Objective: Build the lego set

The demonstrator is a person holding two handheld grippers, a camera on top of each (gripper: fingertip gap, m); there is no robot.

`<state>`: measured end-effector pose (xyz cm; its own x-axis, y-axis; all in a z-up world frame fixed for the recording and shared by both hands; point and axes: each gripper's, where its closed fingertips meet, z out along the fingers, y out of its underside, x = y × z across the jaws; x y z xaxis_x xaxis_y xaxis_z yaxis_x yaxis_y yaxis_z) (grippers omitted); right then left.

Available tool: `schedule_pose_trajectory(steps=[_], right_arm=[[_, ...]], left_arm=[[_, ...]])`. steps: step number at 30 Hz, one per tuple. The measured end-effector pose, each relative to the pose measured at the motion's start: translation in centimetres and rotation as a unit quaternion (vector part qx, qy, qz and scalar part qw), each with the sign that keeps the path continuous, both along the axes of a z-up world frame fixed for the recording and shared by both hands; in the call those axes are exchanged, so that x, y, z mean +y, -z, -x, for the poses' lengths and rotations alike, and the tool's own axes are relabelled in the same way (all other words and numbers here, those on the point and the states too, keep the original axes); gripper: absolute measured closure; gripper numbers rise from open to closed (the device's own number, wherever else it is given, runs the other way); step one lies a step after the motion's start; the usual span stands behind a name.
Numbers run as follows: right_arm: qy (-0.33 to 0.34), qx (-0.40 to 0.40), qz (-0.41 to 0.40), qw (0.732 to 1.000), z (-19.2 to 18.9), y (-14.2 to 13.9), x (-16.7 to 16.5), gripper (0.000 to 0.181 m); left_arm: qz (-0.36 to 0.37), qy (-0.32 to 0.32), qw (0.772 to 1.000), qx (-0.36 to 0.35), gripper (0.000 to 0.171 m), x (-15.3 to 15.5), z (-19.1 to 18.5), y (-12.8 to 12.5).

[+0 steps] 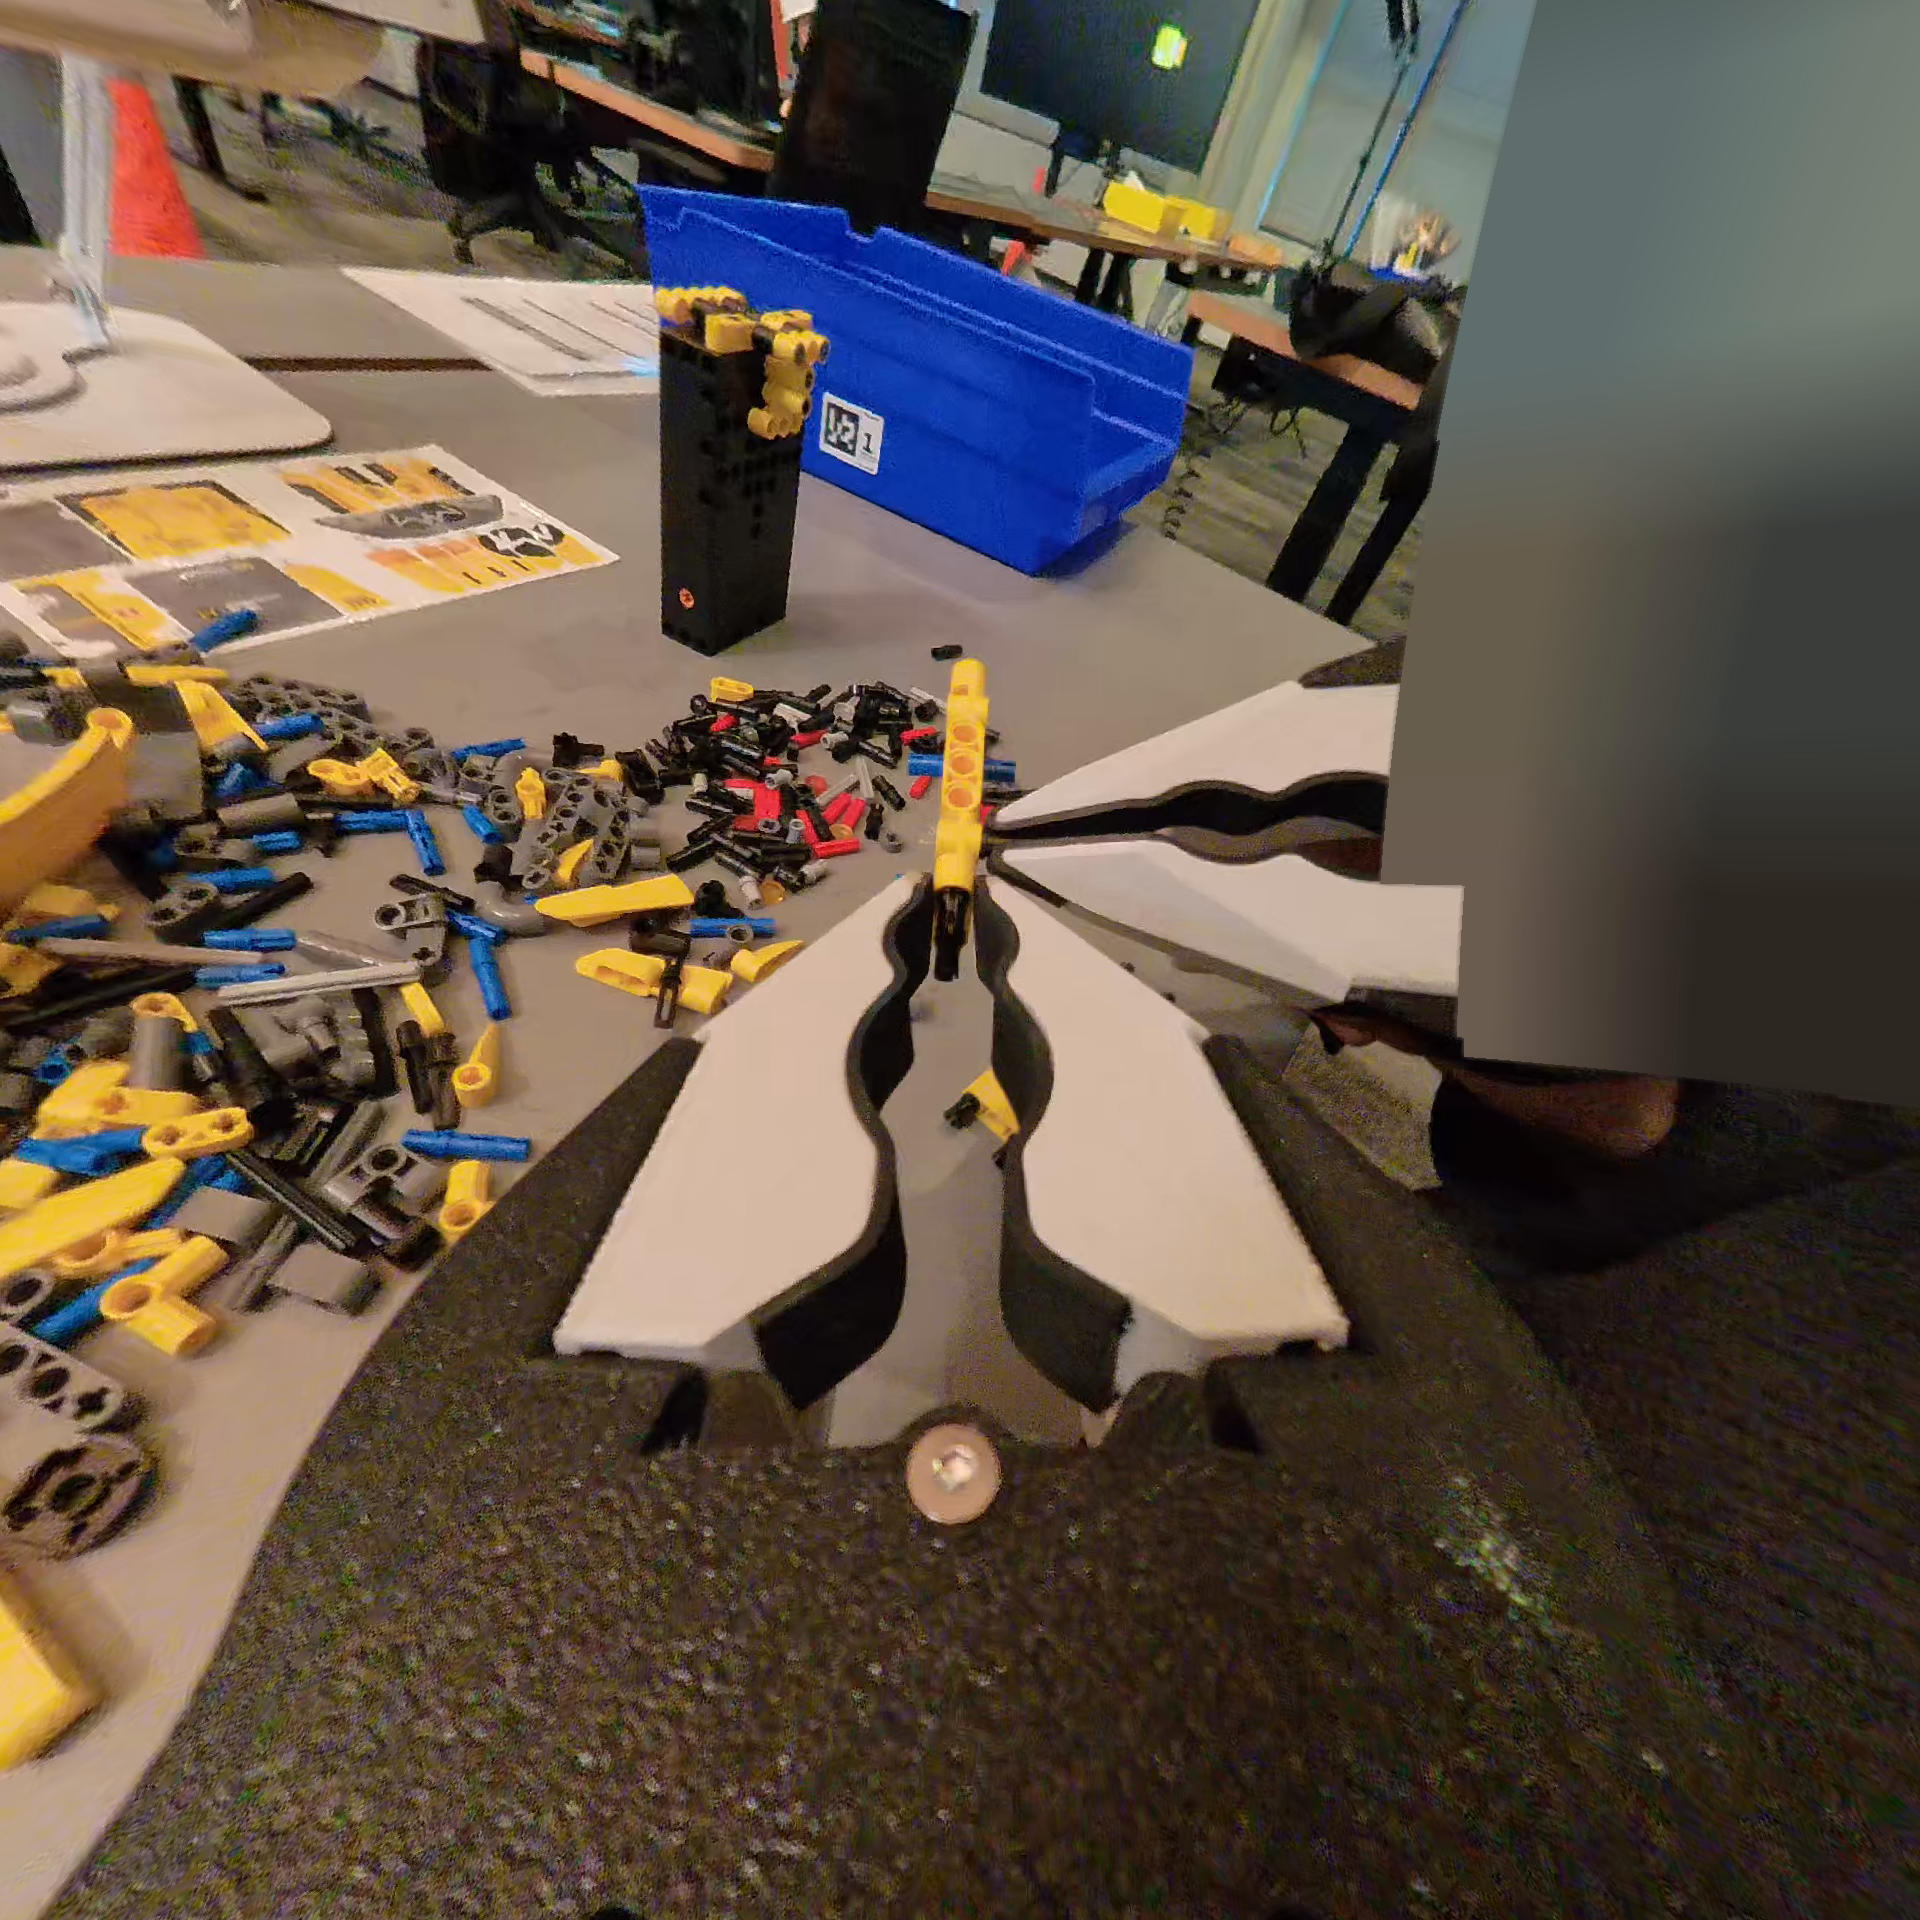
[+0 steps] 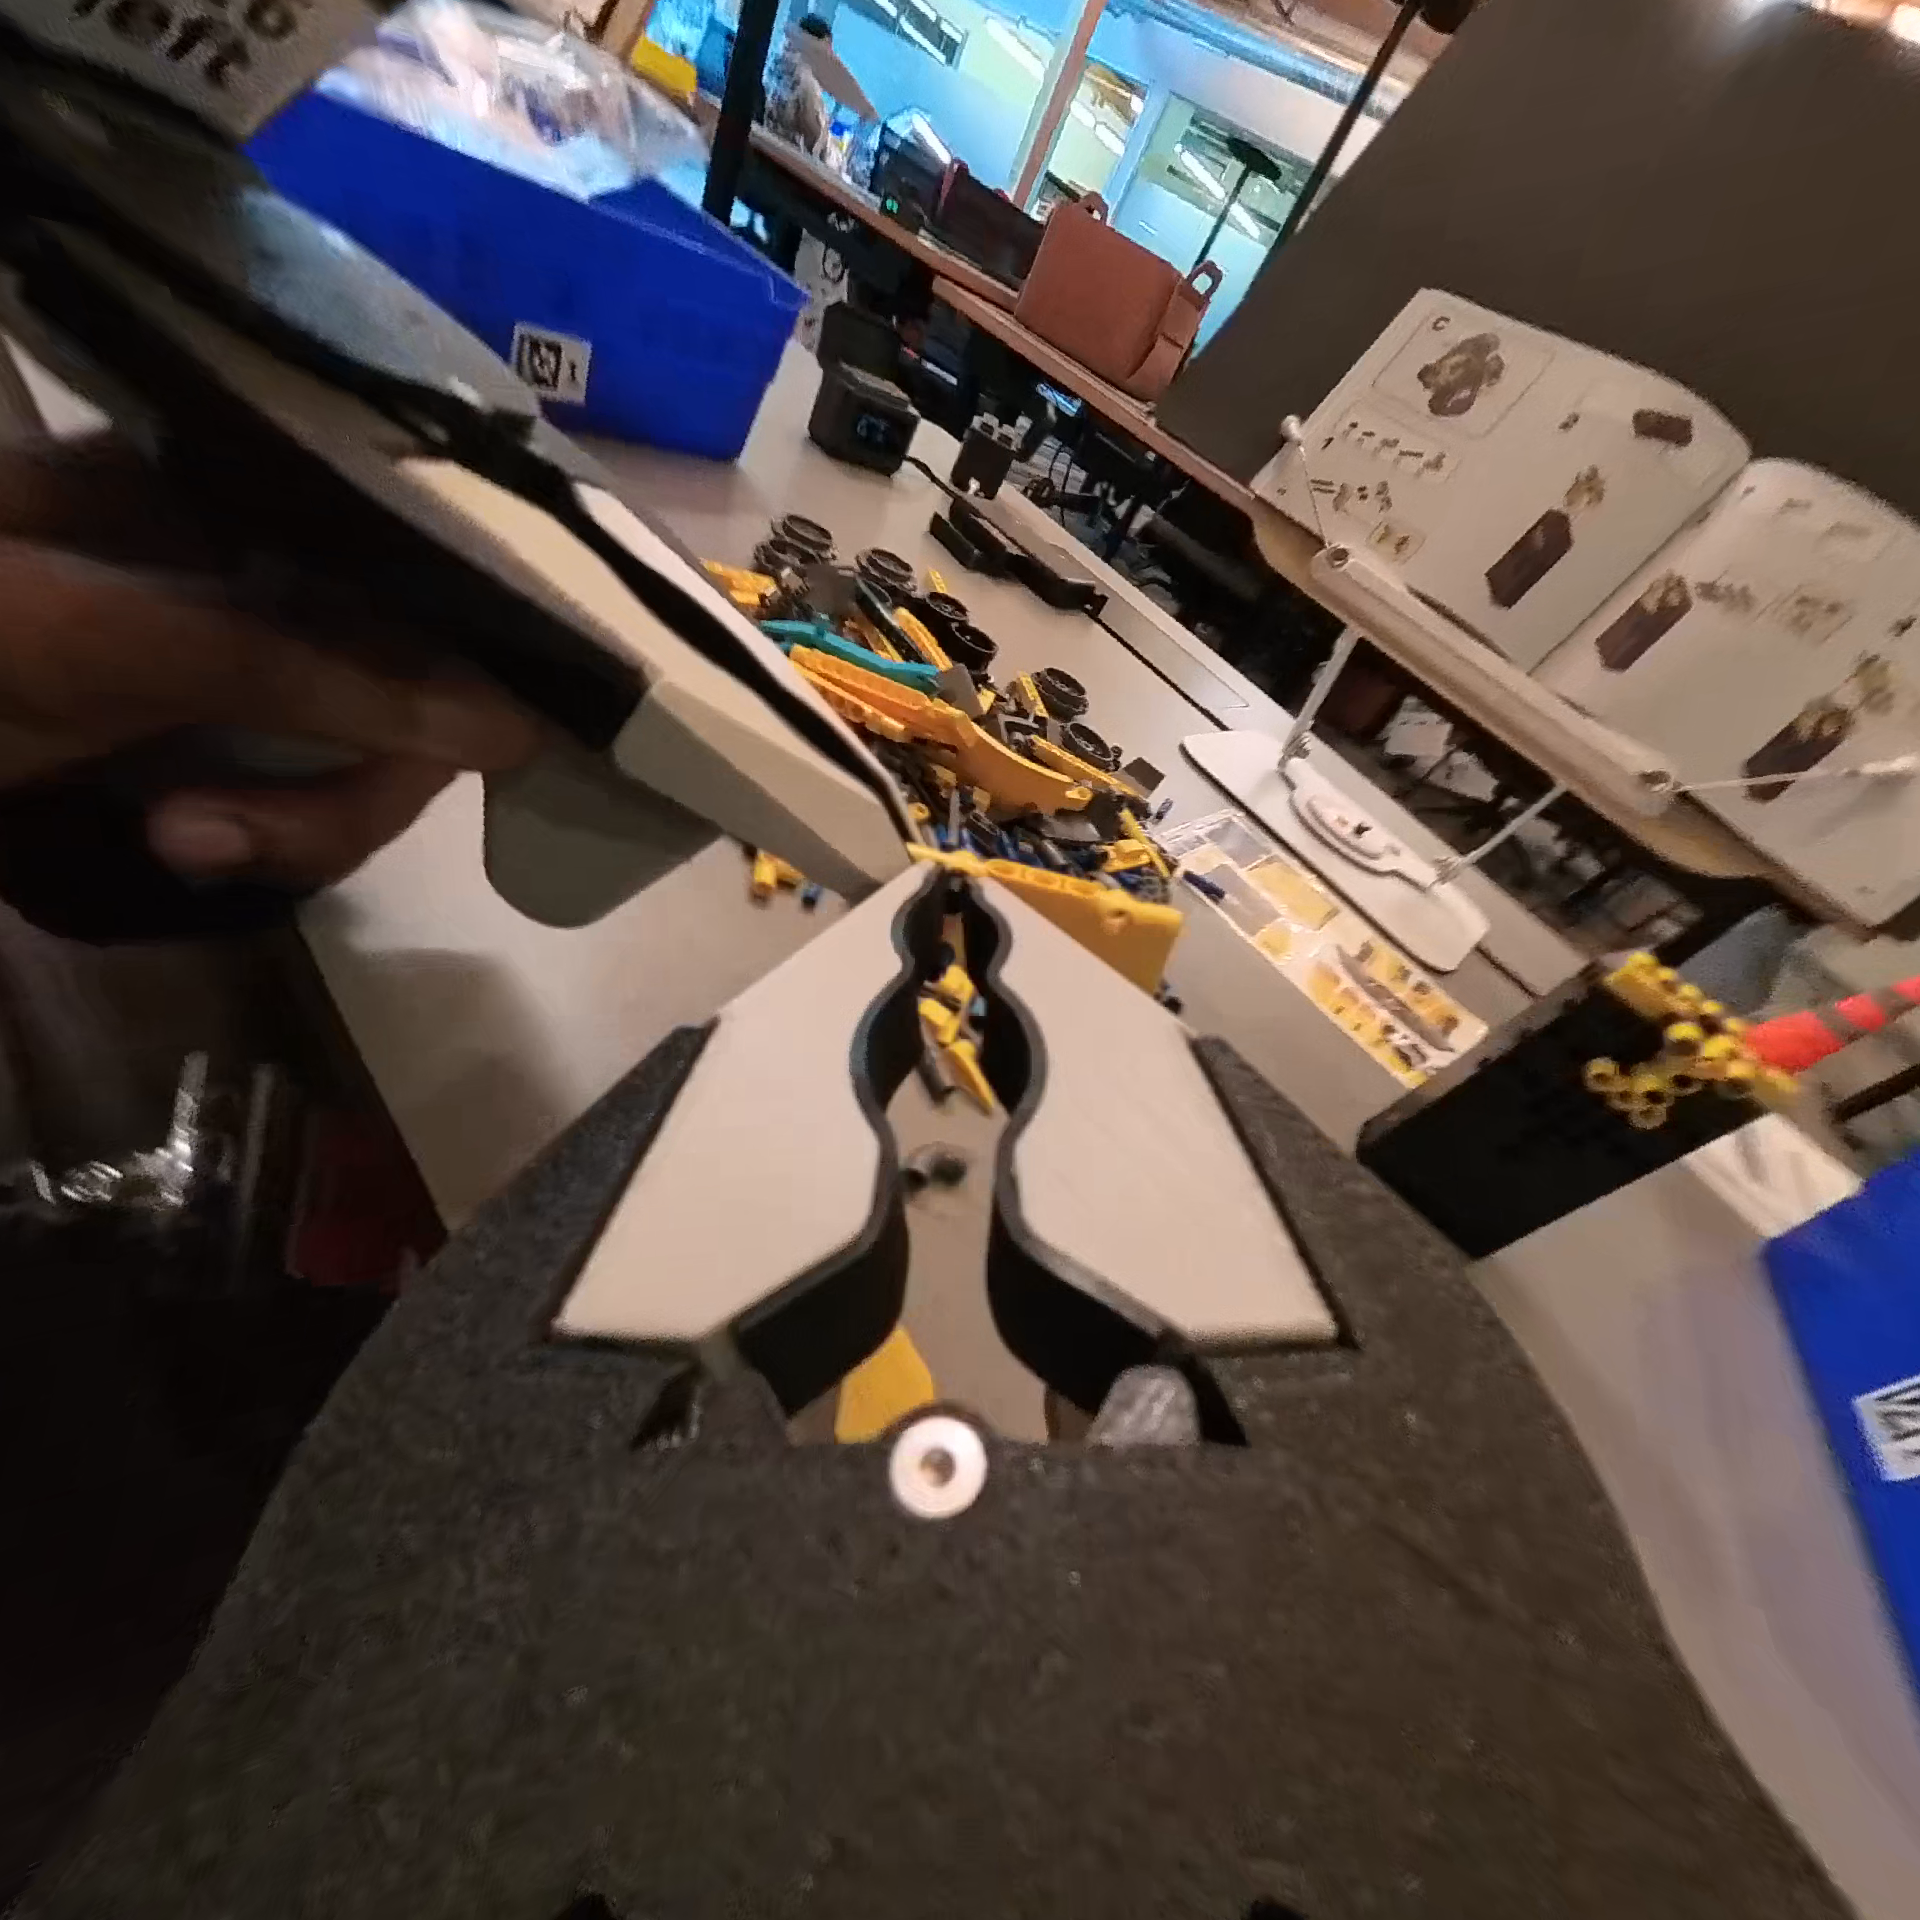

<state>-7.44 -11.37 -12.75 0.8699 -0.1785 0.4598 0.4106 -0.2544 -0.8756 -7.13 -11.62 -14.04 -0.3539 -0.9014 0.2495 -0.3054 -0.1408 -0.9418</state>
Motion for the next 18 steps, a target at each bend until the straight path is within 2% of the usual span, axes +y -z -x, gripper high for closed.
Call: schedule_pose_trajectory(steps=[2,3,4,5,7,10,12,18], right_arm=[[0.009,-0.03,0.013,0.999,-0.2,0.0,0.0,0.179],[0.001,-0.005,0.012,1.0,-0.2,0.2,0.0,0.179],[-0.022,0.059,-0.001,0.998,0.3,0.2,0.0,0.179],[-0.032,0.123,-0.018,0.992,0.3,0.2,-0.2,0.179],[0.012,0.133,-0.017,0.991,-1.8,0.7,-1.1,0.181],[0.014,0.164,-0.019,0.986,-3.3,-0.2,-2.5,0.181],[0.041,0.135,0.019,0.99,-4.6,0.6,-3.3,0.181],[0.008,0.148,0.048,0.988,-3.0,1.4,-3.9,0.181]], left_arm=[[-0.001,-0.015,1.0,0.0,0.166,0.1,-0.3,0.1],[-0.021,-0.062,0.998,-0.004,0.165,1.4,-0.7,0.2],[-0.044,-0.124,0.991,-0.026,0.166,4.0,-0.8,-0.7],[-0.044,-0.149,0.987,-0.034,0.166,5.8,-0.7,-1.5],[-0.013,-0.126,0.992,-0.018,0.165,6.0,-0.2,-1.8],[-0.037,-0.127,0.991,0.009,0.165,6.3,0.4,-0.6],[-0.034,-0.133,0.99,0.038,0.165,6.8,0.2,0.7],[0.032,-0.068,0.996,0.053,0.165,5.8,-0.4,0.9]])
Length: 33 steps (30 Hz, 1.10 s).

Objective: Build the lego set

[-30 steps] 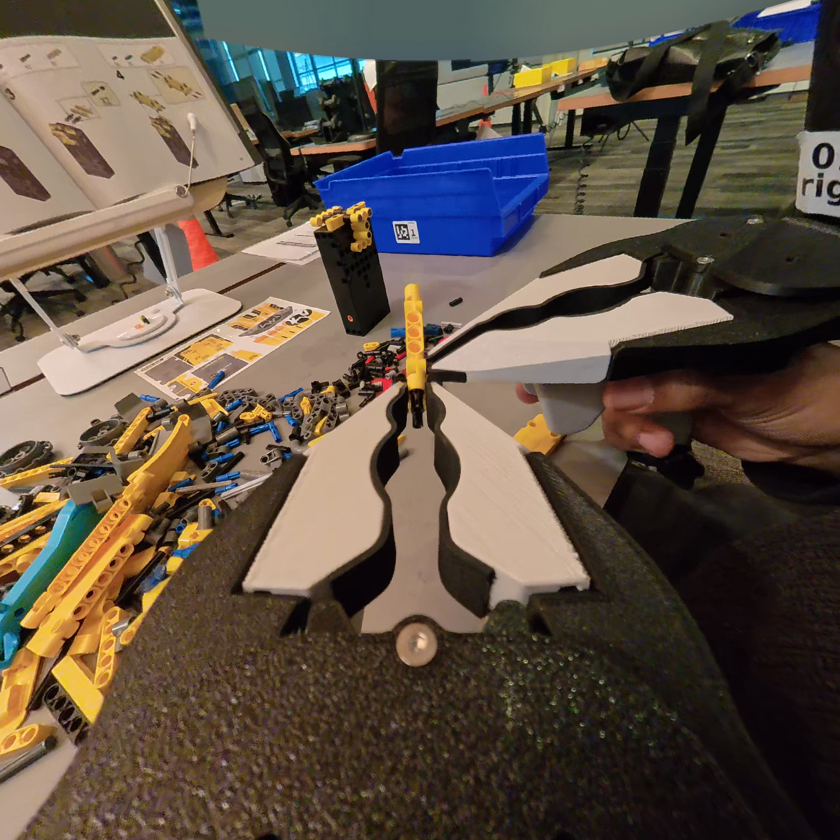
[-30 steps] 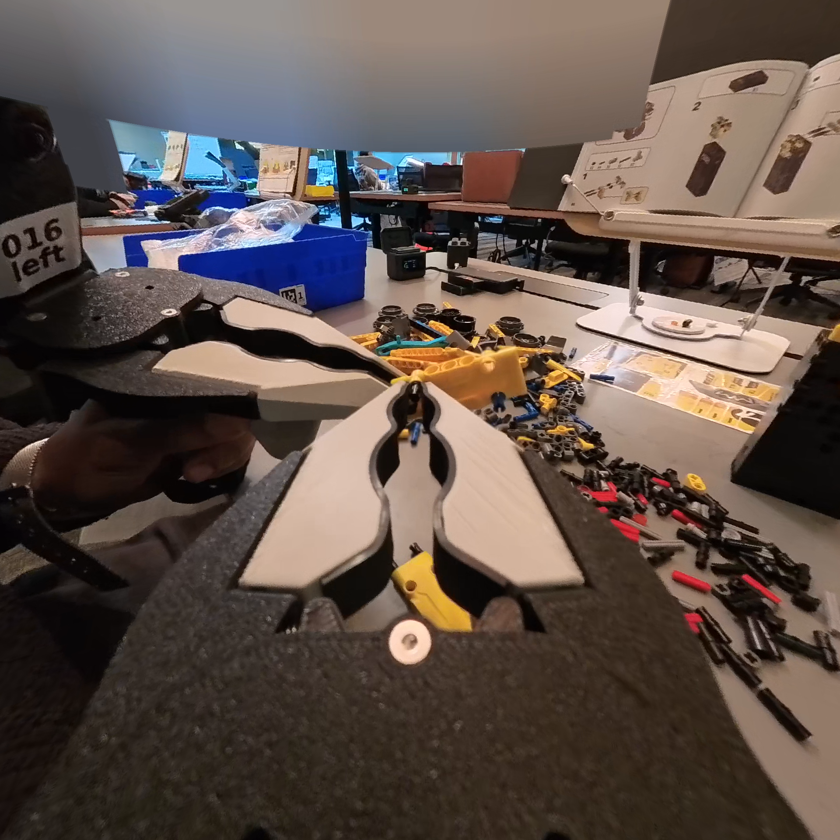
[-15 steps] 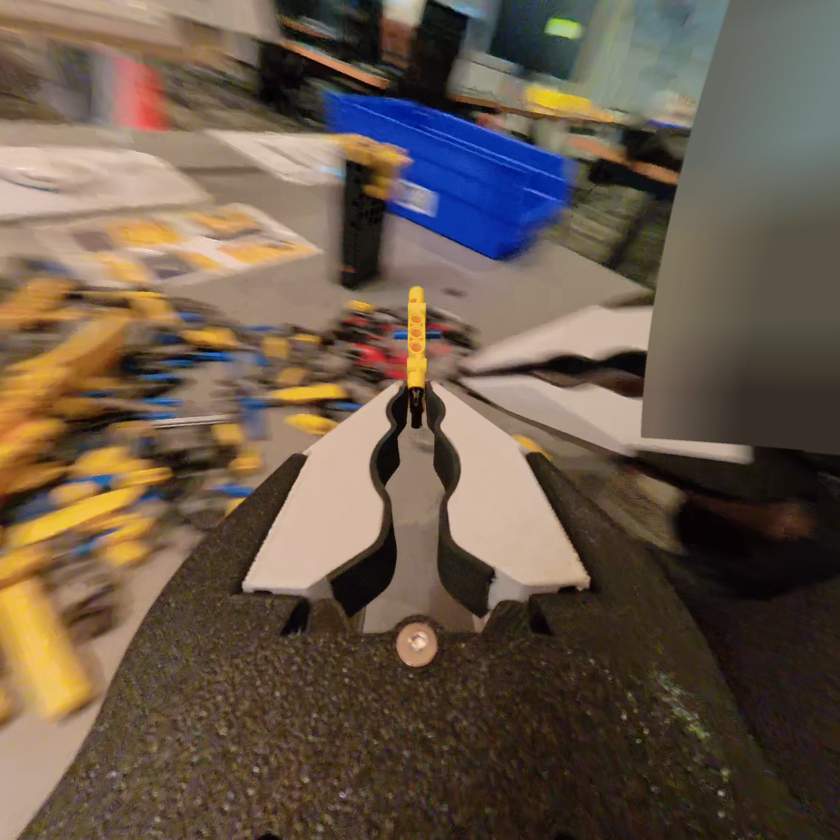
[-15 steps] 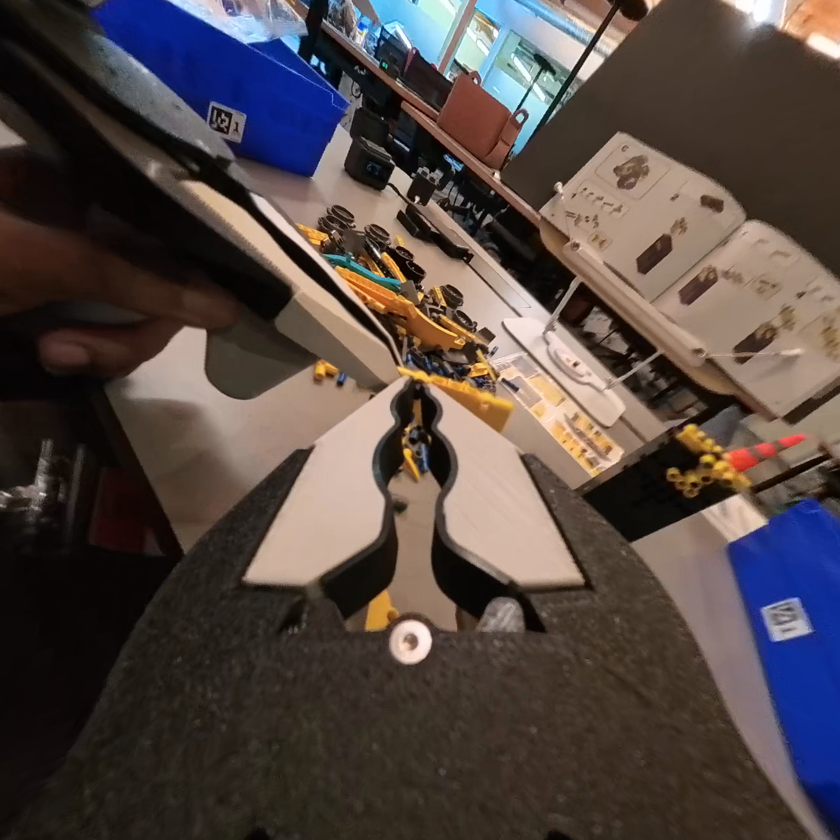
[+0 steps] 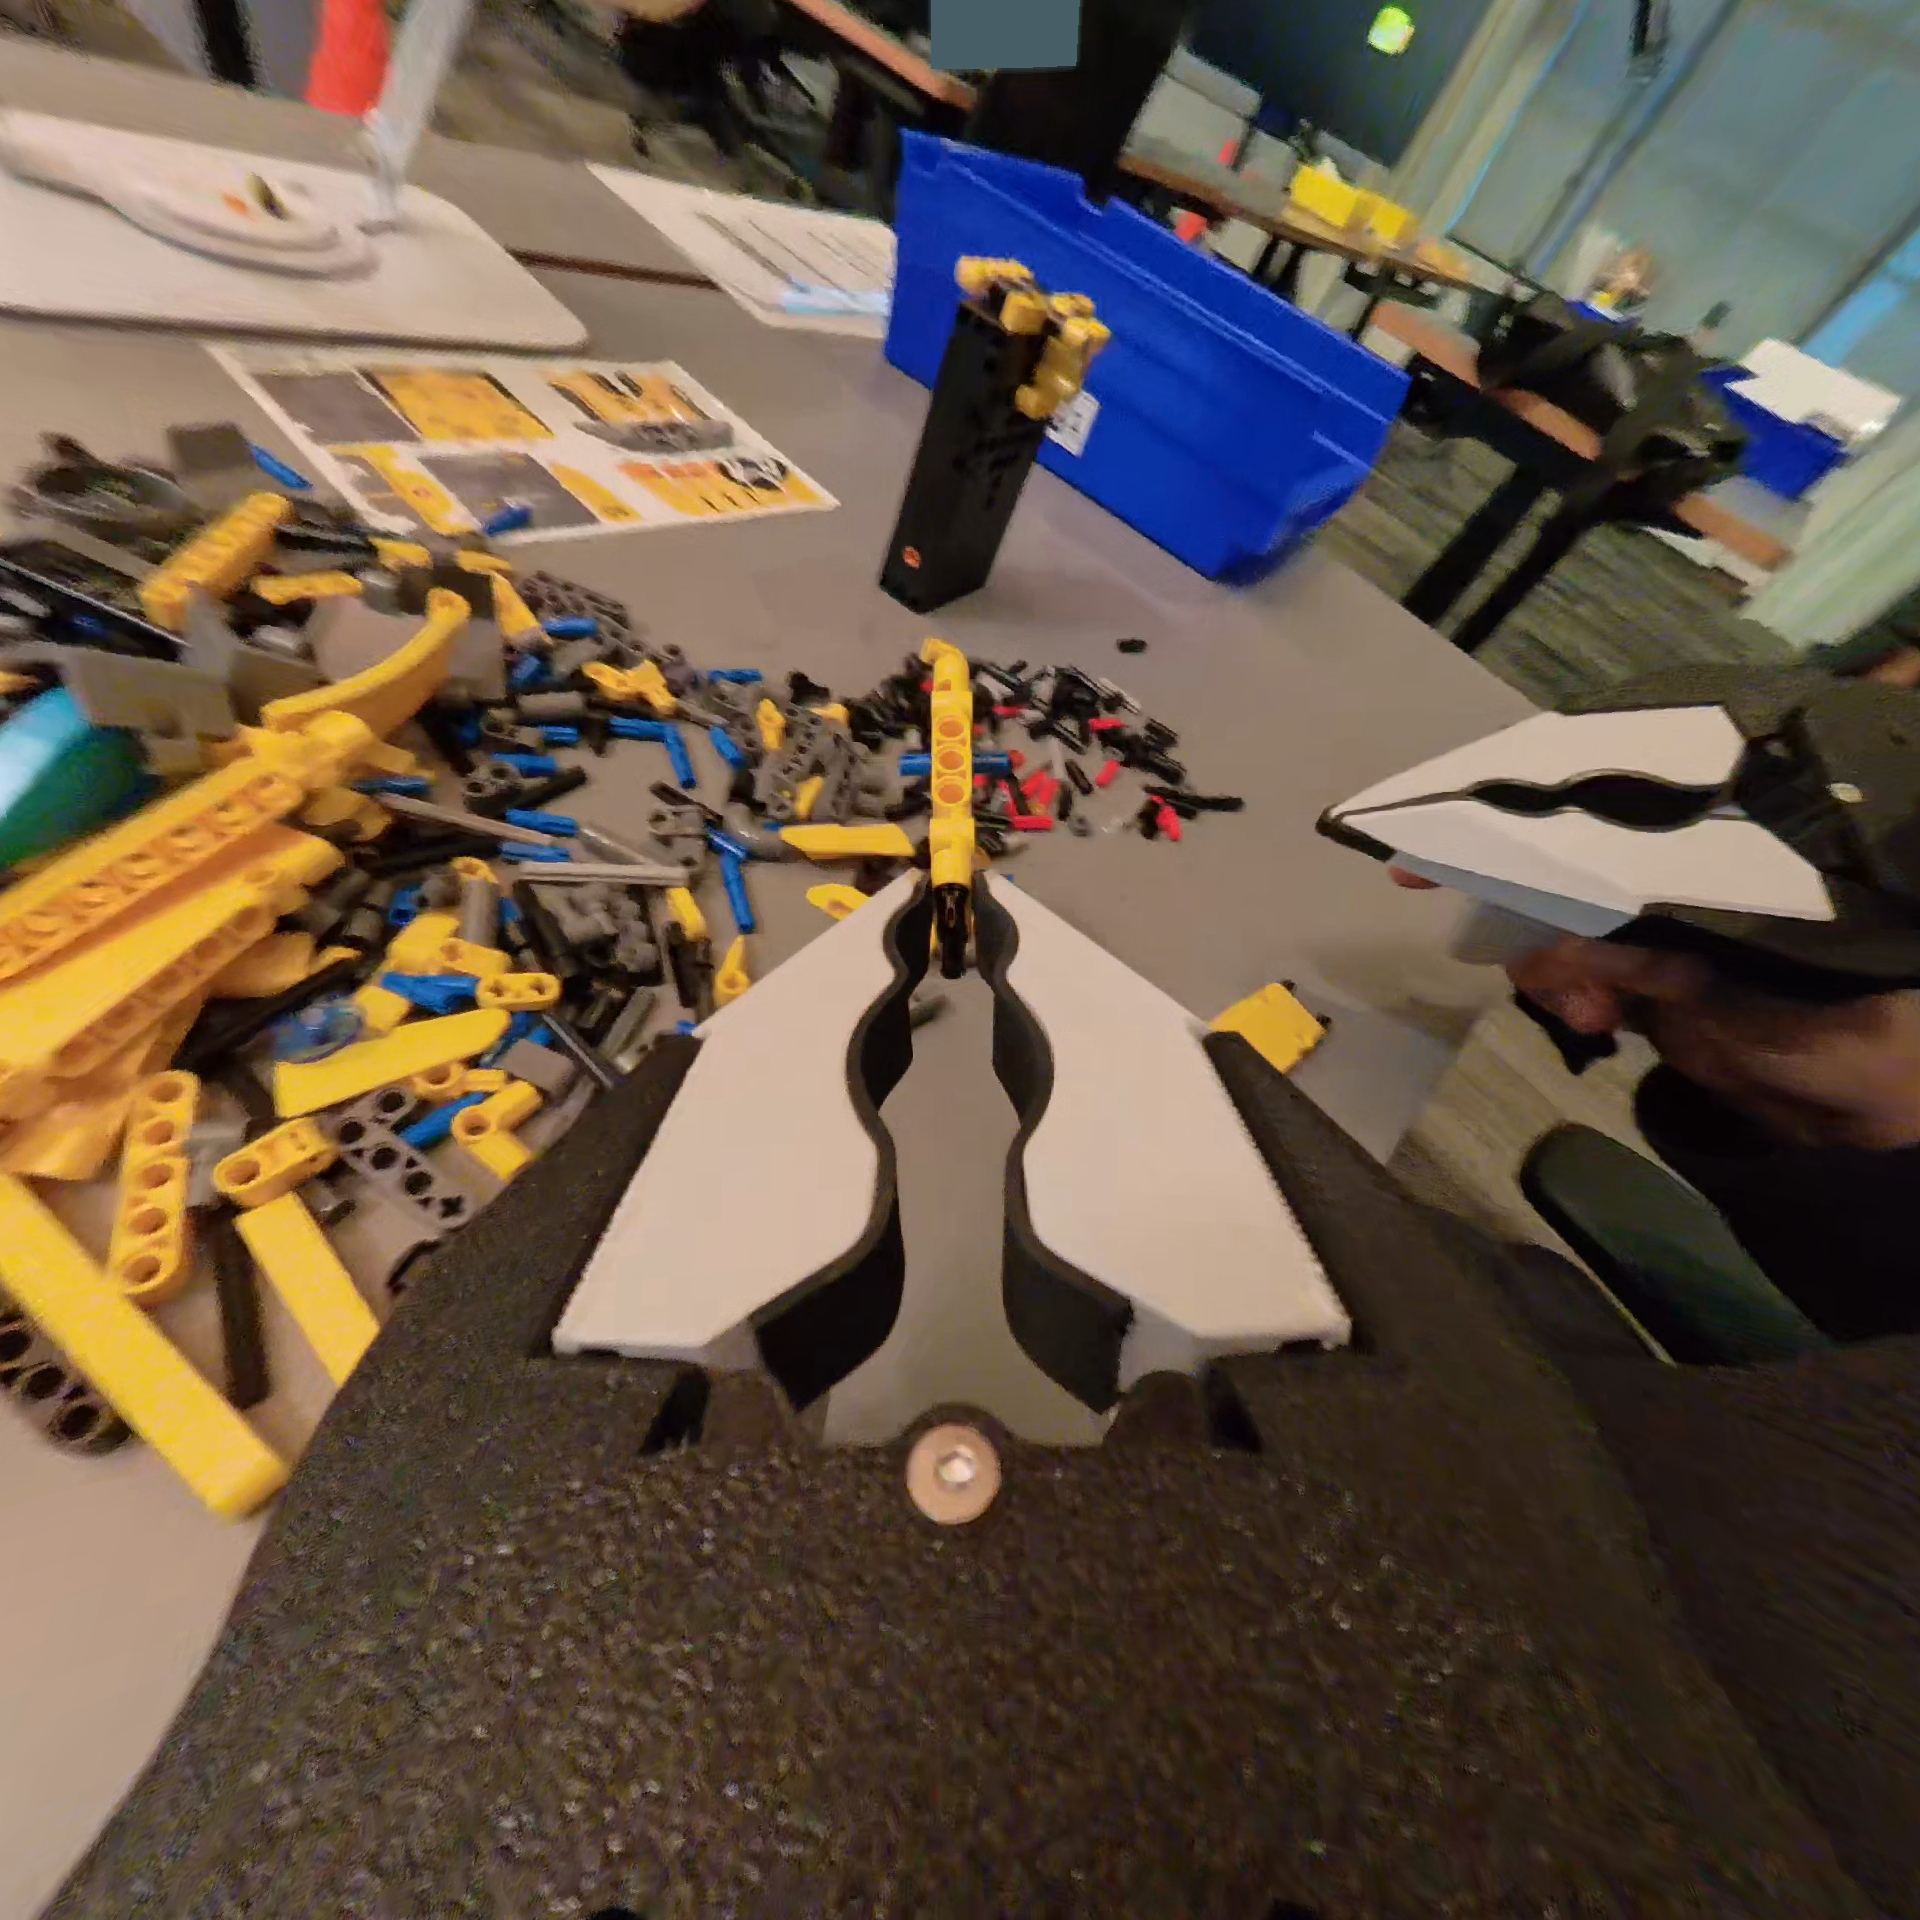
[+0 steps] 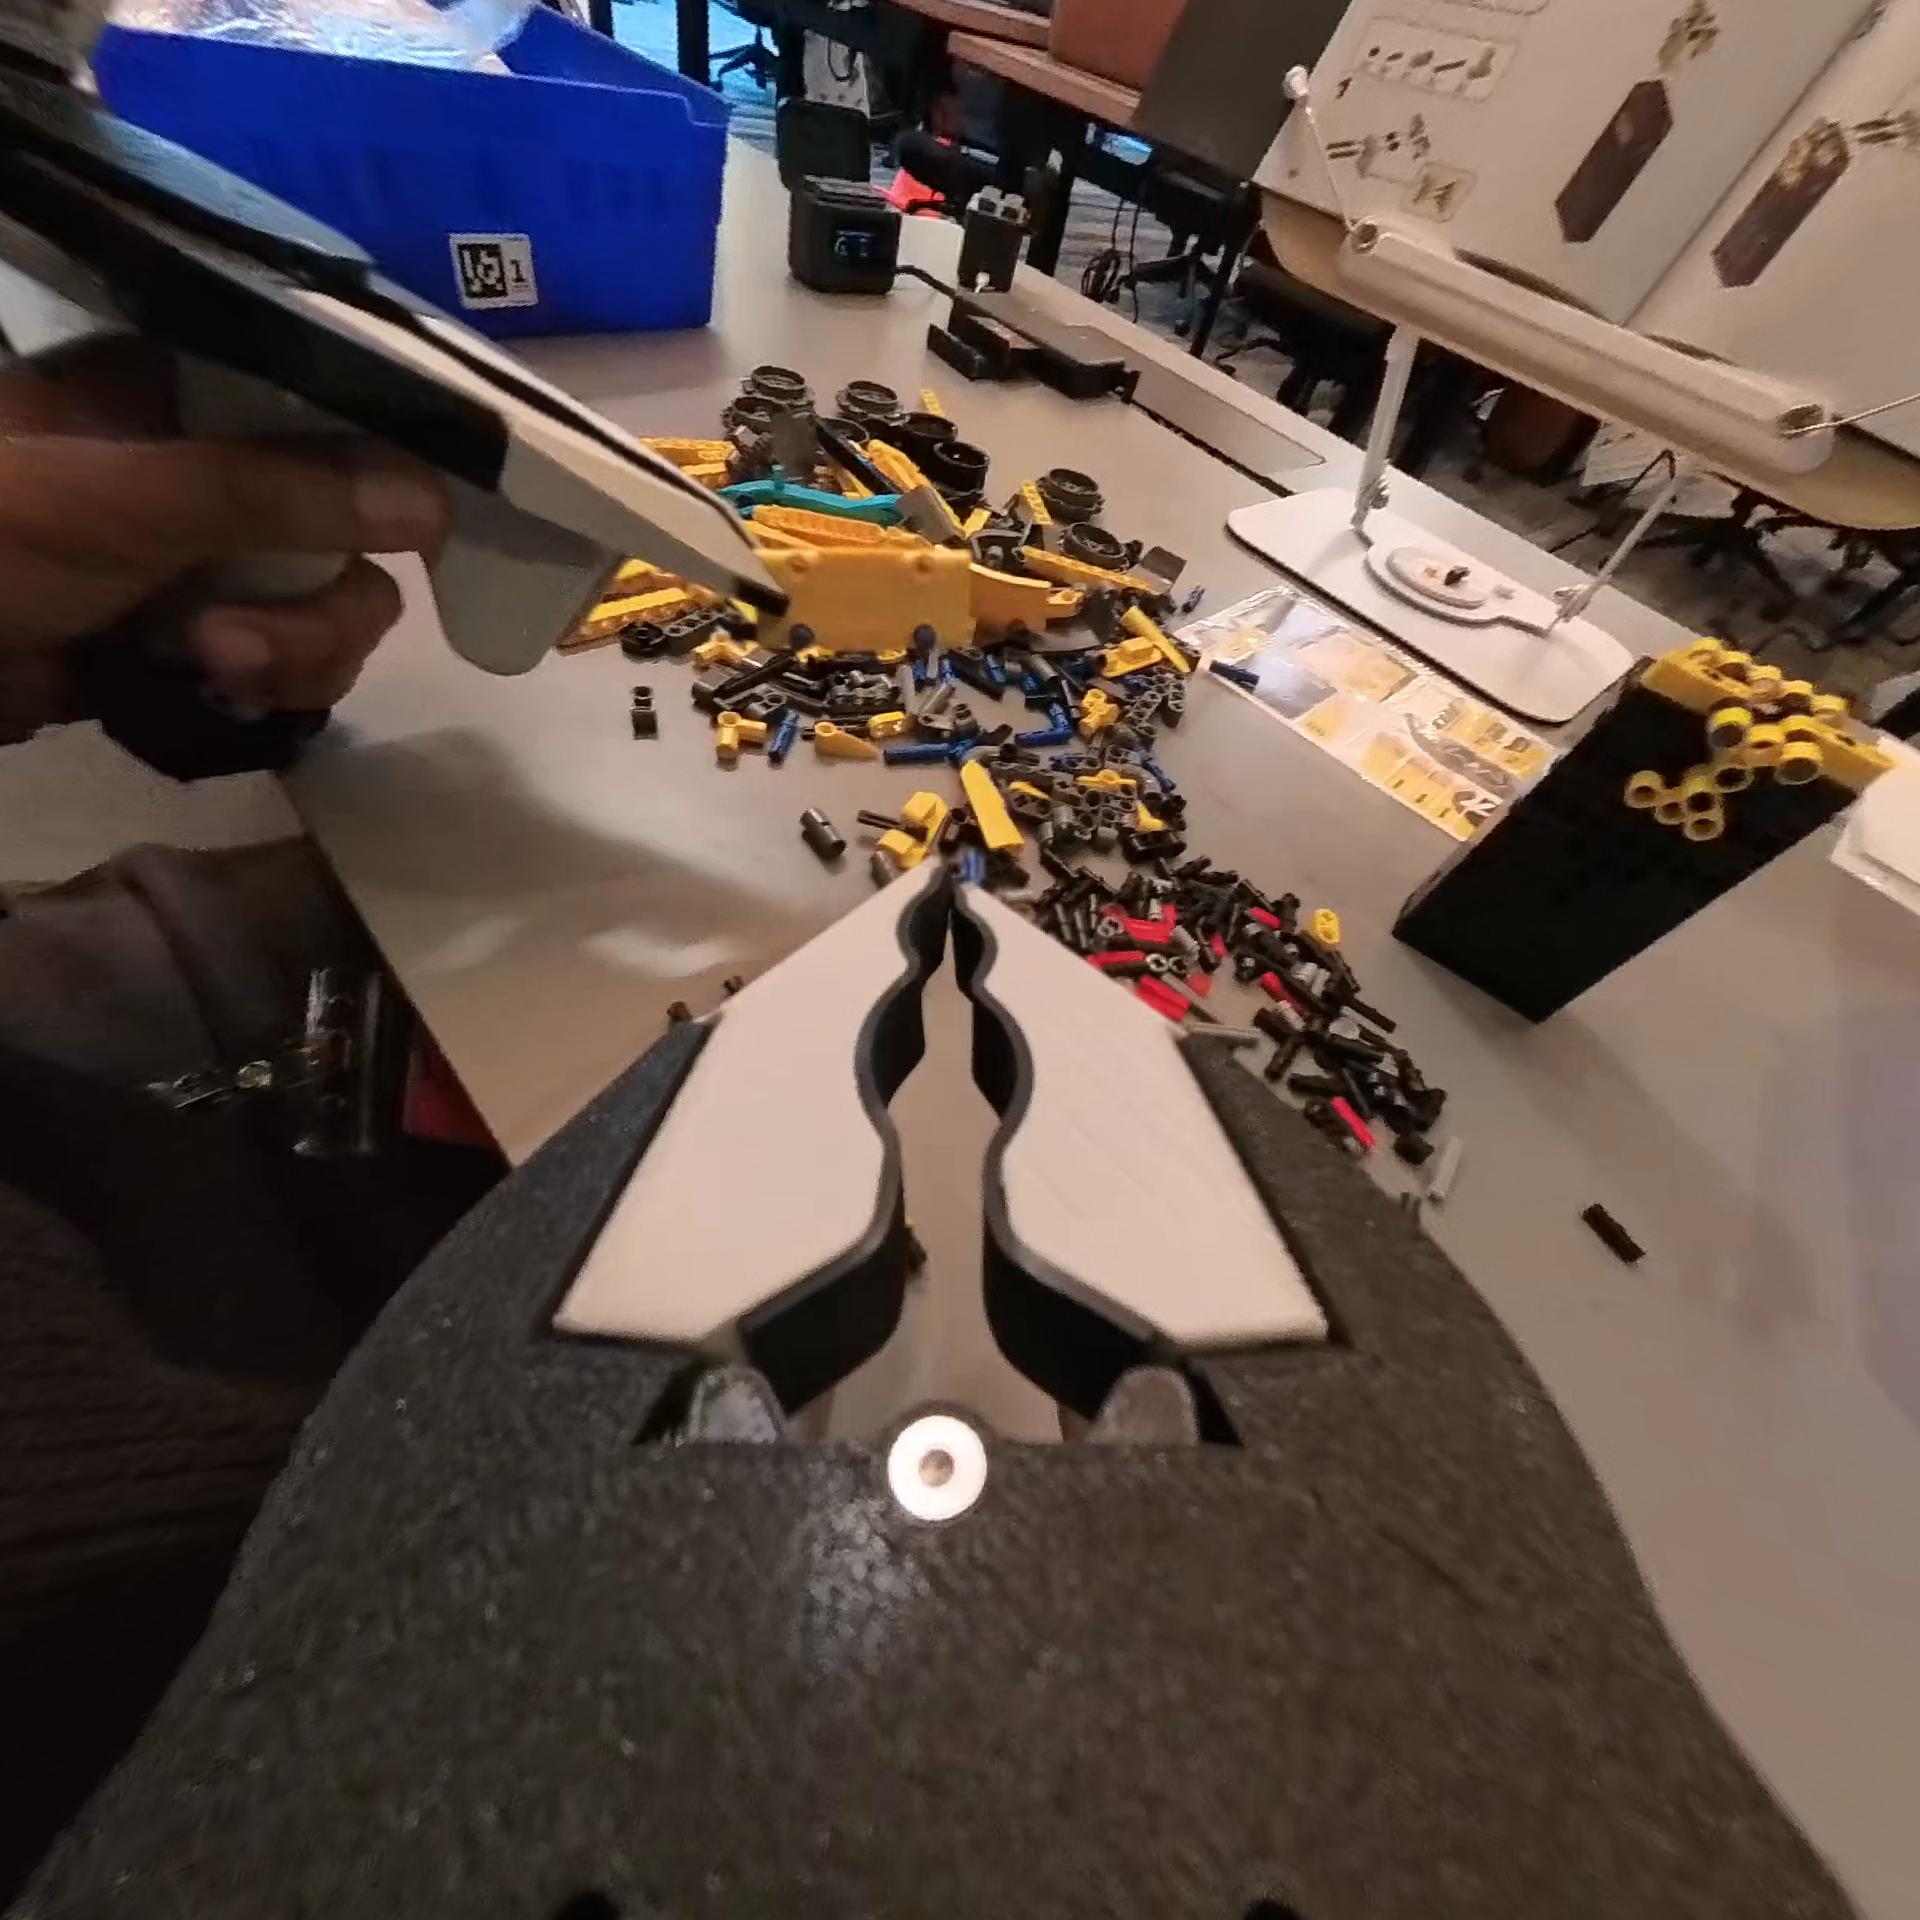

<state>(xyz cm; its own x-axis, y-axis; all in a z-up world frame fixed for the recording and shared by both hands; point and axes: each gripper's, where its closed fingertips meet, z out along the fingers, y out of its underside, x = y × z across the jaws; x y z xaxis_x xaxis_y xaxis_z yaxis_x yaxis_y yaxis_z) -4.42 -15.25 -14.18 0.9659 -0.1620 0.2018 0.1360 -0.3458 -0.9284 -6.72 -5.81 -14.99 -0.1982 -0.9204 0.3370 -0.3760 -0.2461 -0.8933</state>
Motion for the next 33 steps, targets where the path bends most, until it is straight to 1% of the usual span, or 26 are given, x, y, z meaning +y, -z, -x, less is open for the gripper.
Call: schedule_pose_trajectory(steps=[3,5,9,10,12,14,16,19,22,25,26,28,30,32,33], right_arm=[[-0.019,0.019,-0.013,1.0,1.0,0.0,-0.1,0.181],[-0.03,0.036,-0.019,0.999,1.6,0.2,0.0,0.181],[-0.041,0.052,-0.031,0.997,2.5,0.1,0.2,0.18],[-0.044,0.058,-0.035,0.997,2.7,0.0,0.2,0.176],[-0.053,0.08,-0.04,0.995,3.3,-0.1,0.3,0.162],[-0.067,0.107,-0.046,0.991,4.2,-0.1,0.5,0.155],[-0.079,0.124,-0.053,0.988,4.9,-0.2,0.7,0.153],[-0.09,0.133,-0.056,0.985,5.8,-0.3,0.7,0.148],[-0.108,0.136,-0.058,0.983,7.1,-0.3,0.8,0.145],[-0.137,0.143,-0.051,0.979,8.9,-0.2,1.1,0.145],[-0.144,0.141,-0.049,0.978,9.4,-0.1,1.2,0.144],[-0.154,0.132,-0.048,0.978,10.3,-0.2,1.5,0.144],[-0.165,0.128,-0.053,0.977,11.1,-0.4,1.9,0.144],[-0.175,0.134,-0.062,0.973,11.9,-0.5,2.4,0.145],[-0.181,0.138,-0.067,0.972,12.4,-0.5,2.7,0.145]], left_arm=[[0.065,0.069,0.996,0.008,0.165,-1.3,0.4,-0.1],[0.085,0.103,0.991,0.029,0.164,-1.6,0.8,0.1],[0.052,0.158,0.98,0.105,0.162,-2.0,2.4,1.9],[0.045,0.173,0.976,0.125,0.161,-2.3,2.9,2.4],[0.04,0.194,0.967,0.16,0.151,-2.7,3.8,3.5],[0.029,0.188,0.965,0.18,0.141,-2.5,4.0,4.5],[0.018,0.167,0.97,0.178,0.141,-1.8,3.8,4.7],[0.011,0.133,0.98,0.151,0.141,-0.2,4.2,3.3],[-0.013,0.098,0.987,0.131,0.141,1.7,5.9,1.9],[-0.048,0.098,0.984,0.144,0.141,2.0,9.9,1.8],[-0.052,0.108,0.98,0.158,0.141,1.5,11.7,2.3],[-0.073,0.118,0.967,0.214,0.141,0.5,16.0,4.3],[-0.104,0.131,0.943,0.287,0.141,-0.4,20.7,6.9],[-0.153,0.138,0.911,0.358,0.141,-0.3,24.9,9.3],[-0.177,0.141,0.897,0.38,0.141,0.0,26.6,10.3]])
